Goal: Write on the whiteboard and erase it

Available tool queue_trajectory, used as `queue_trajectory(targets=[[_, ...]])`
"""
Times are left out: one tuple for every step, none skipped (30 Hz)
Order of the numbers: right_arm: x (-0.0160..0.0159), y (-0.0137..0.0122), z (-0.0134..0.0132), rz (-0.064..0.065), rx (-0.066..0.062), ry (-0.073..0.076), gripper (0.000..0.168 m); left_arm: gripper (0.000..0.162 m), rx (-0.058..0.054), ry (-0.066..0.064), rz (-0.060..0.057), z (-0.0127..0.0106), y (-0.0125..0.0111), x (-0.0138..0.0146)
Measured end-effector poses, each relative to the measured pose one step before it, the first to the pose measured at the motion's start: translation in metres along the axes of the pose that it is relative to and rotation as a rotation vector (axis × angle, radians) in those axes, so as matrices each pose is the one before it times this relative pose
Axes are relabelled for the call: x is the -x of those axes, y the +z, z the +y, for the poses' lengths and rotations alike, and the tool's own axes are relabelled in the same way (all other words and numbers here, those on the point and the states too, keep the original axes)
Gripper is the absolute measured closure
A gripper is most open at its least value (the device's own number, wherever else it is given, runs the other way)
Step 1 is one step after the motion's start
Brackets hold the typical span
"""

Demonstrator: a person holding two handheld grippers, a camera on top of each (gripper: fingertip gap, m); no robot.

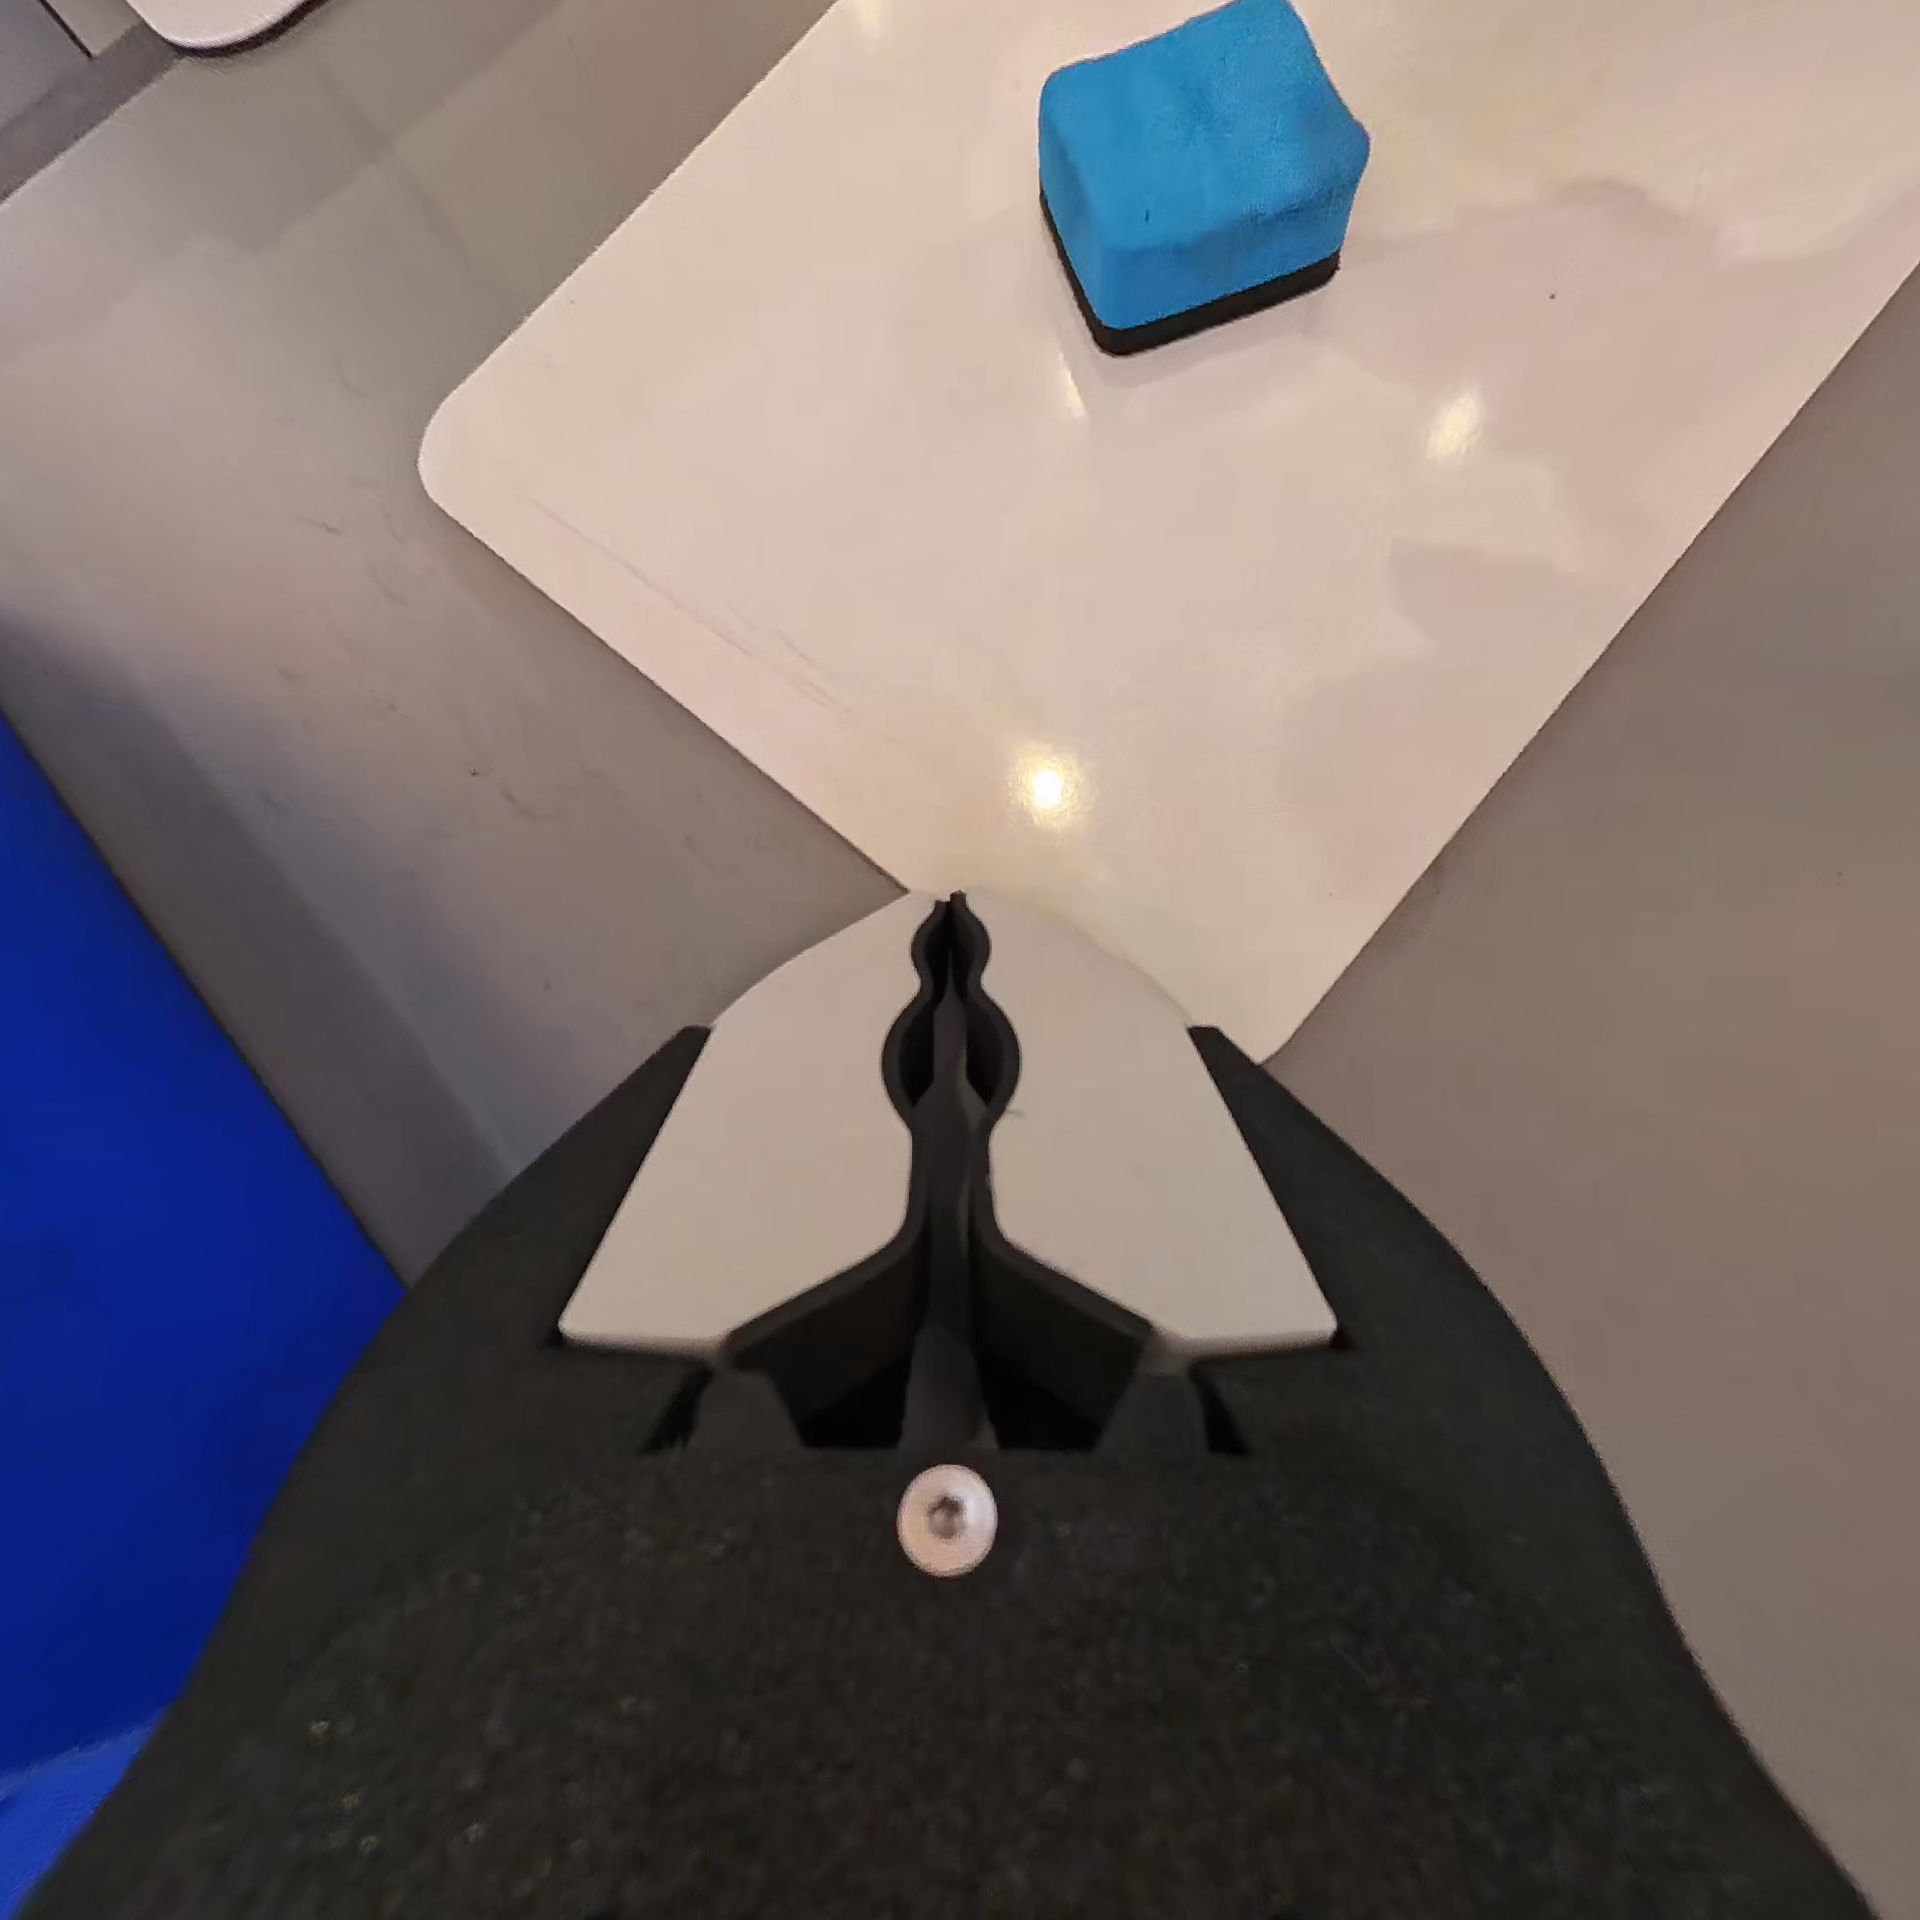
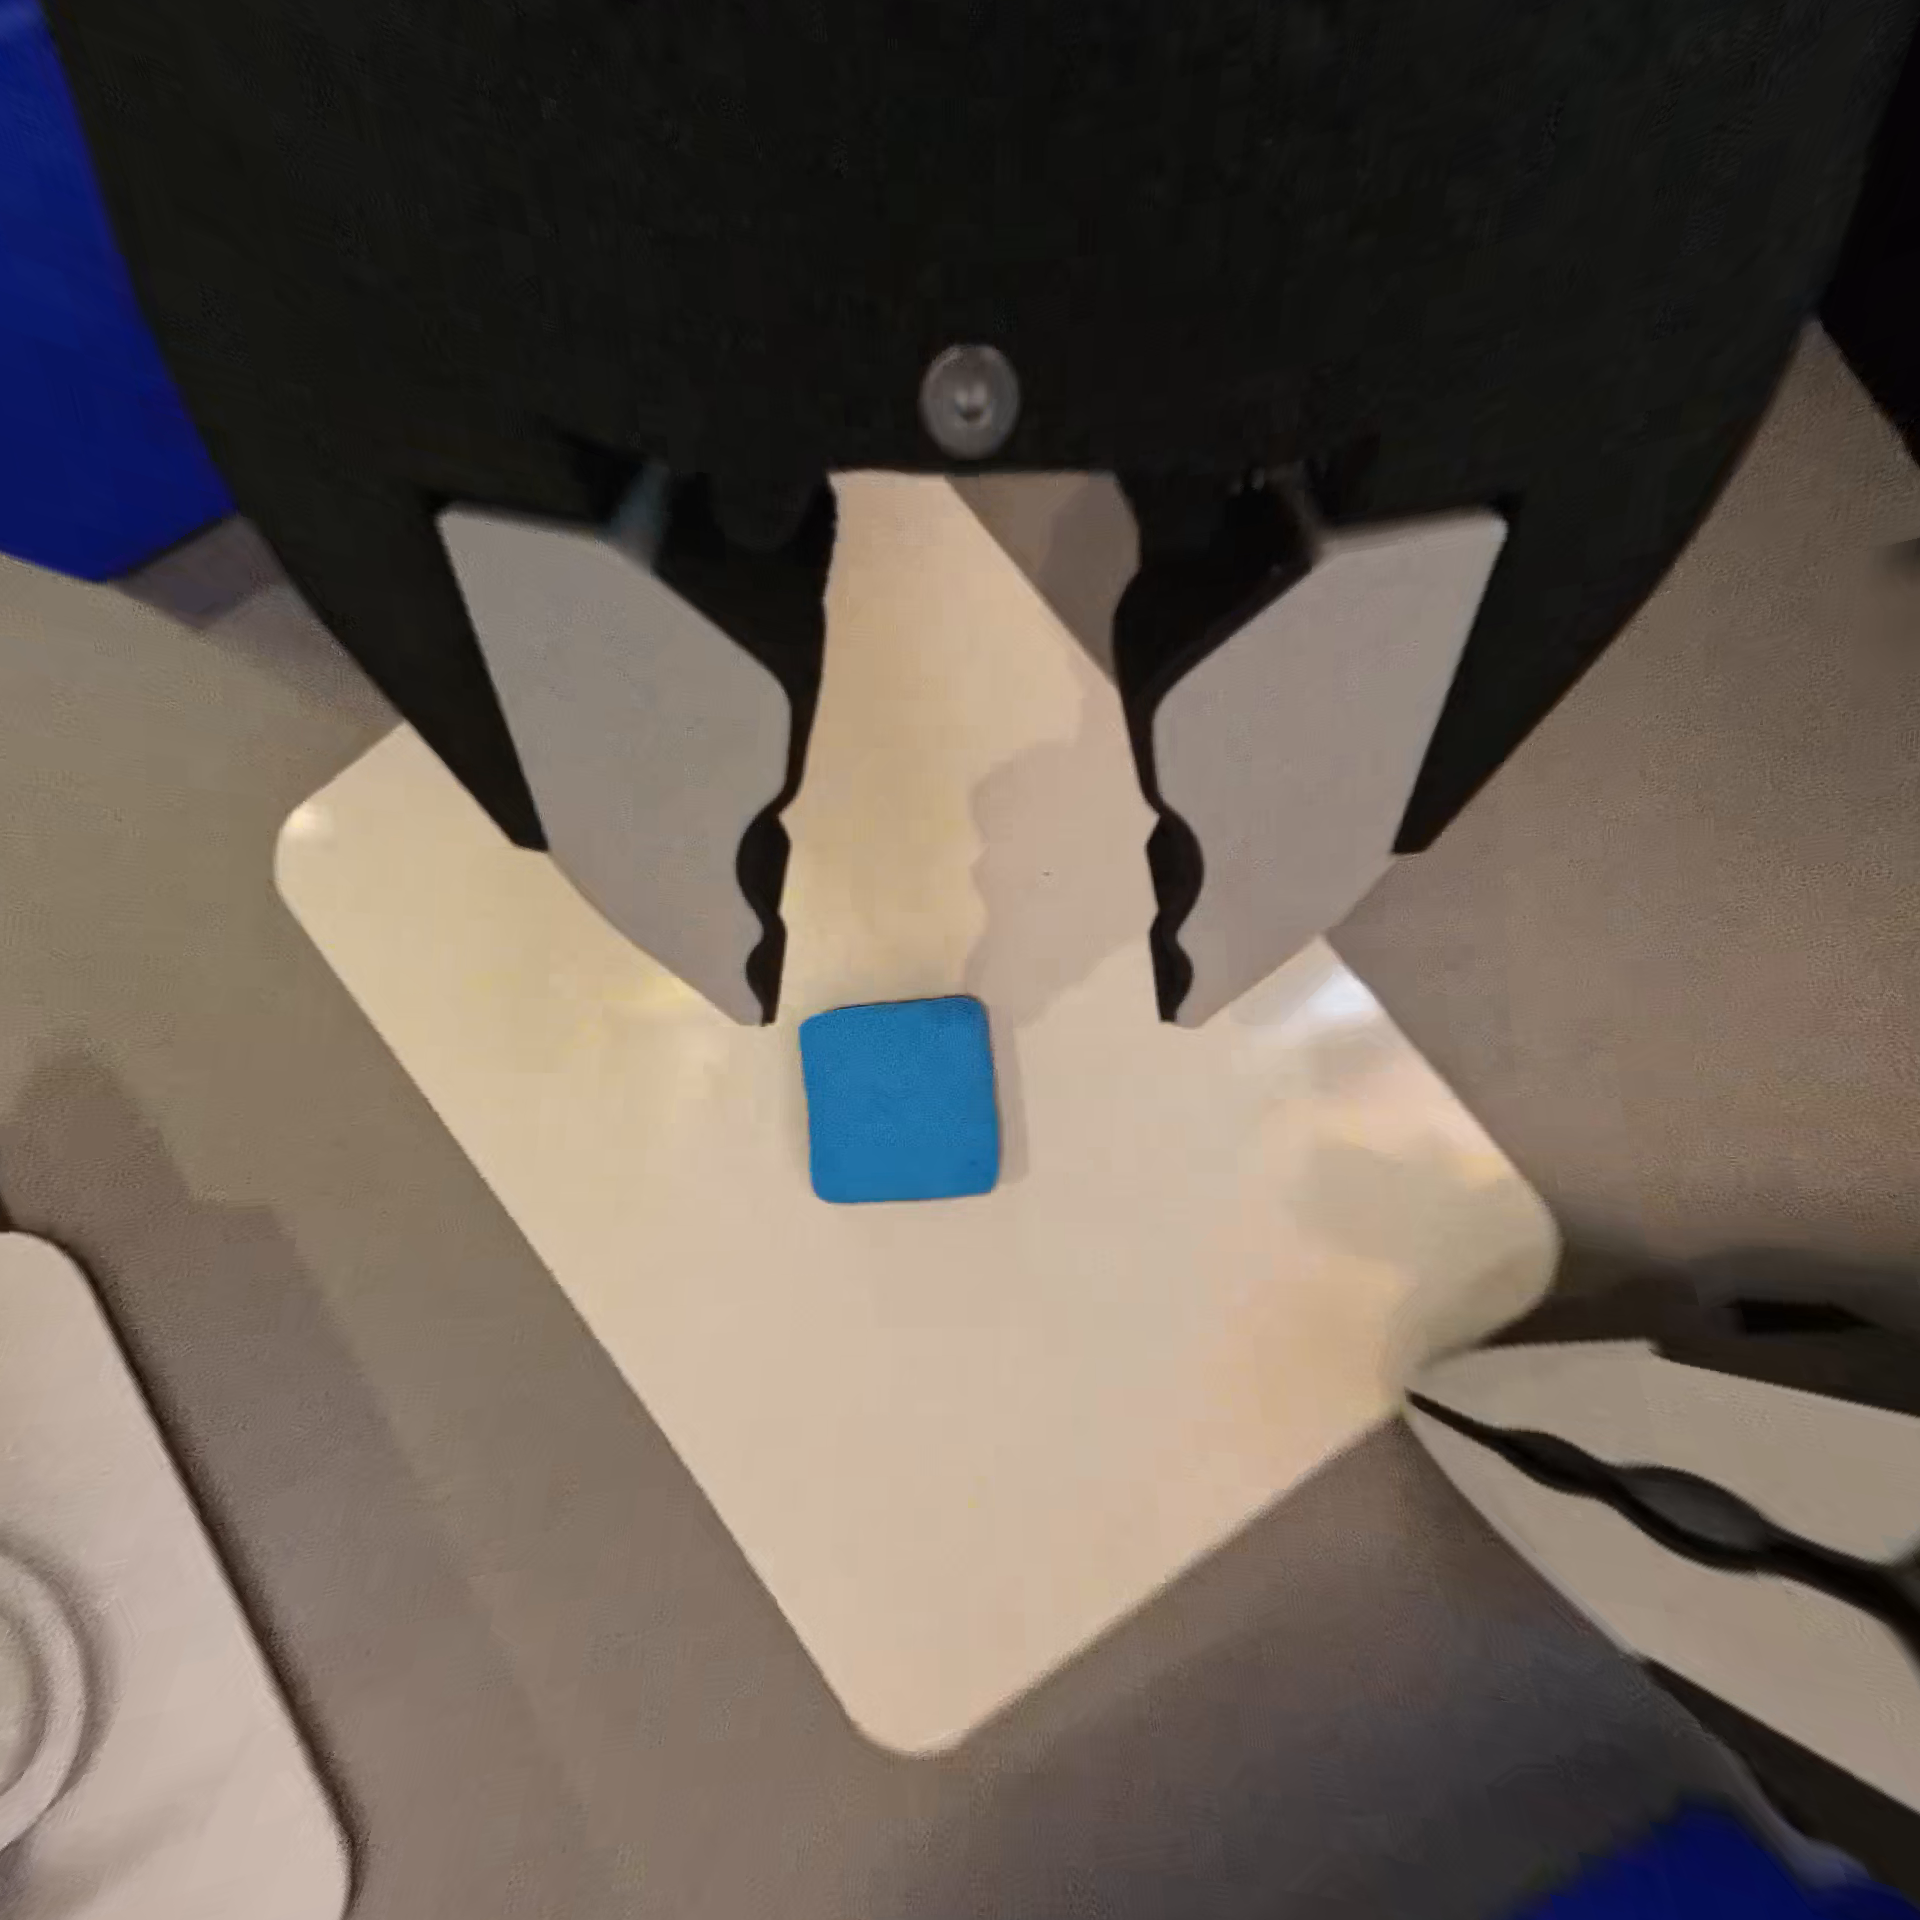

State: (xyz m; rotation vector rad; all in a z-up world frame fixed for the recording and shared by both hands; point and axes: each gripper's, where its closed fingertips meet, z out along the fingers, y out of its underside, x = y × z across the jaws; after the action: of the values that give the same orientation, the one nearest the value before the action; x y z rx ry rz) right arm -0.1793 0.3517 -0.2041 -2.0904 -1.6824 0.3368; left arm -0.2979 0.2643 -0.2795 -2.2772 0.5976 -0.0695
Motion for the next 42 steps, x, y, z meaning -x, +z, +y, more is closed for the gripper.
queue_trajectory(targets=[[0.01209, -0.01430, 0.00565, -0.0162, -0.1264, 0.0399, 0.100, 0.162, -0.0003, 0.0045, -0.0020, -0.00040, 0.00029, 0.00014], [0.01406, -0.01247, 0.00739, -0.0255, -0.1190, 0.0294, 0.104, 0.162, 0.0004, 0.0008, -0.0004, -0.00012, 0.00017, 0.00024], [0.01408, -0.00998, 0.00917, -0.0224, -0.1105, 0.0240, 0.106, 0.162, -0.0005, -0.0007, -0.0001, -0.00008, -0.00003, 0.00028], [0.01241, -0.00892, 0.01110, -0.0127, -0.0859, 0.0198, 0.106, 0.162, -0.0002, -0.0055, -0.0031, 0.00013, -0.00001, 0.00072], [0.00855, -0.00860, 0.01192, 0.0063, -0.0618, 0.0210, 0.106, 0.162, 0.0031, -0.0045, -0.0120, 0.00045, -0.00012, 0.00203], [0.00585, -0.00749, 0.01246, 0.0138, -0.0447, 0.0130, 0.106, 0.162, 0.0110, 0.0026, -0.0233, 0.00111, -0.00009, 0.00396], [0.00277, -0.00735, 0.01156, 0.0254, -0.0234, -0.0082, 0.107, 0.162, 0.0214, 0.0013, -0.0139, 0.00194, 0.00034, 0.00310], [-0.00181, -0.00785, 0.00896, 0.0491, -0.0133, -0.0234, 0.106, 0.162, 0.0159, -0.0005, -0.0096, 0.00133, 0.00038, 0.00249], [-0.00318, -0.00830, 0.00588, 0.0541, -0.0205, -0.0168, 0.106, 0.162, 0.0148, 0.0022, -0.0247, 0.00152, 0.00013, 0.00418], [-0.00134, -0.00830, 0.00283, 0.0336, -0.0275, 0.0124, 0.106, 0.162, 0.0135, 0.0052, -0.0493, 0.00180, -0.00037, 0.00682], [0.00115, -0.00732, 0.00097, 0.0094, -0.0308, 0.0403, 0.107, 0.160, 0.0092, 0.0147, -0.0359, 0.00131, -0.00133, 0.00394], [0.00257, -0.00661, 0.00017, -0.0023, -0.0345, 0.0487, 0.107, 0.158, 0.0041, 0.0163, -0.0321, -0.00004, -0.00269, 0.00305], [0.00269, -0.00554, 0.00142, -0.0035, -0.0305, 0.0394, 0.107, 0.156, -0.0144, 0.0079, -0.0347, -0.00301, -0.00423, 0.00337], [0.00056, -0.00458, 0.00272, 0.0071, -0.0198, 0.0254, 0.107, 0.155, -0.0249, 0.0023, -0.0159, -0.00544, -0.00482, 0.00114], [-0.00064, -0.00322, 0.00302, 0.0102, -0.0087, 0.0115, 0.107, 0.154, -0.0292, -0.0116, -0.0101, -0.00749, -0.00509, 0.00134], [0.00058, -0.00147, 0.00378, -0.0062, 0.0141, -0.0037, 0.108, 0.153, -0.0334, -0.0244, 0.0030, -0.00943, -0.00484, 0.00033], [0.00052, -0.00229, 0.00458, -0.0100, 0.0285, -0.0214, 0.110, 0.150, -0.0263, -0.0380, 0.0272, -0.00952, -0.00349, -0.00253], [-0.00230, -0.00177, 0.00264, 0.0090, 0.0155, -0.0372, 0.111, 0.148, -0.0088, -0.0535, 0.0499, -0.00847, -0.00192, -0.00513], [-0.00451, -0.00090, 0.00117, 0.0234, 0.0013, -0.0374, 0.111, 0.145, -0.0139, -0.0707, 0.0403, -0.00937, -0.00110, -0.00334], [-0.00399, -0.00035, 0.00104, 0.0163, 0.0051, -0.0173, 0.111, 0.138, -0.0237, -0.0733, 0.0509, -0.01050, -0.00048, -0.00564], [-0.00293, -0.00036, -0.00025, 0.0086, 0.0000, 0.0036, 0.112, 0.136, -0.0110, -0.0626, 0.0645, -0.00903, 0.00105, -0.00916], [-0.00174, -0.00079, -0.00190, 0.0029, -0.0126, 0.0137, 0.112, 0.131, 0.0074, -0.0435, 0.0391, -0.00687, 0.00334, -0.00746], [-0.00096, -0.00080, -0.00244, -0.0018, -0.0152, 0.0155, 0.112, 0.120, 0.0160, -0.0160, 0.0018, -0.00548, 0.00518, -0.00467], [-0.00072, -0.00062, -0.00164, -0.0030, -0.0105, 0.0116, 0.112, 0.112, 0.0168, 0.0117, -0.0194, -0.00451, 0.00648, -0.00386], [-0.00098, -0.00032, -0.00059, 0.0001, -0.0044, 0.0059, 0.112, 0.112, 0.0170, 0.0221, -0.0289, -0.00392, 0.00757, -0.00310], [-0.00113, 0.00017, 0.00045, 0.0046, 0.0010, 0.0013, 0.112, 0.109, 0.0175, 0.0164, -0.0226, -0.00334, 0.00852, -0.00412], [-0.00106, 0.00032, 0.00076, 0.0065, 0.0033, -0.0015, 0.113, 0.104, 0.0239, 0.0059, -0.0054, -0.00232, 0.00917, -0.00629], [-0.00092, 0.00018, 0.00076, 0.0037, 0.0029, -0.0030, 0.113, 0.102, 0.0288, 0.0008, 0.0007, -0.00110, 0.00940, -0.00642], [-0.00031, 0.00047, 0.00075, 0.0001, 0.0028, -0.0033, 0.113, 0.102, 0.0288, 0.0060, -0.0064, -0.00082, 0.00919, -0.00481], [0.00010, 0.00055, 0.00083, -0.0008, 0.0038, -0.0038, 0.113, 0.100, 0.0252, 0.0119, -0.0144, -0.00094, 0.00846, -0.00326], [0.00016, 0.00033, 0.00108, 0.0008, 0.0053, -0.0055, 0.113, 0.099, 0.0236, 0.0161, -0.0152, -0.00113, 0.00779, -0.00239], [0.00018, -0.00015, 0.00100, 0.0027, 0.0049, -0.0076, 0.113, 0.099, 0.0181, 0.0131, -0.0053, -0.00195, 0.00671, -0.00287], [0.00006, -0.00032, 0.00070, 0.0031, 0.0015, -0.0082, 0.113, 0.099, 0.0079, 0.0059, 0.0053, -0.00308, 0.00528, -0.00367], [0.00045, 0.00000, 0.00040, 0.0015, -0.0001, -0.0060, 0.113, 0.099, 0.0097, 0.0058, 0.0130, -0.00263, 0.00477, -0.00454], [0.00112, 0.00007, -0.00014, -0.0014, -0.0009, -0.0031, 0.113, 0.098, 0.0231, 0.0095, 0.0071, -0.00064, 0.00467, -0.00366], [0.00086, 0.00029, -0.00007, -0.0026, -0.0006, -0.0011, 0.113, 0.096, 0.0263, 0.0104, -0.0068, 0.00037, 0.00477, -0.00185], [0.00055, 0.00029, 0.00024, -0.0021, 0.0014, 0.0009, 0.113, 0.095, 0.0207, 0.0085, -0.0111, 0.00024, 0.00452, -0.00101], [0.00057, 0.00006, 0.00063, -0.0024, 0.0022, 0.0028, 0.113, 0.095, 0.0126, 0.0021, 0.0005, -0.00032, 0.00390, -0.00262], [0.00047, 0.00015, 0.00029, -0.0027, 0.0013, 0.0034, 0.113, 0.094, 0.0118, -0.0013, 0.0061, -0.00018, 0.00352, -0.00300], [0.00008, 0.00028, -0.00013, -0.0011, -0.0002, 0.0032, 0.113, 0.093, 0.0150, 0.0050, 0.0067, 0.00058, 0.00361, -0.00286], [-0.00007, 0.00027, -0.00015, -0.0014, -0.0005, 0.0027, 0.113, 0.095, 0.0133, 0.0148, 0.0058, 0.00063, 0.00326, -0.00217], [0.00040, 0.00015, 0.00020, -0.0035, 0.0014, 0.0022, 0.113, 0.099, 0.0077, 0.0155, -0.0006, 0.00030, 0.00294, -0.00046]])
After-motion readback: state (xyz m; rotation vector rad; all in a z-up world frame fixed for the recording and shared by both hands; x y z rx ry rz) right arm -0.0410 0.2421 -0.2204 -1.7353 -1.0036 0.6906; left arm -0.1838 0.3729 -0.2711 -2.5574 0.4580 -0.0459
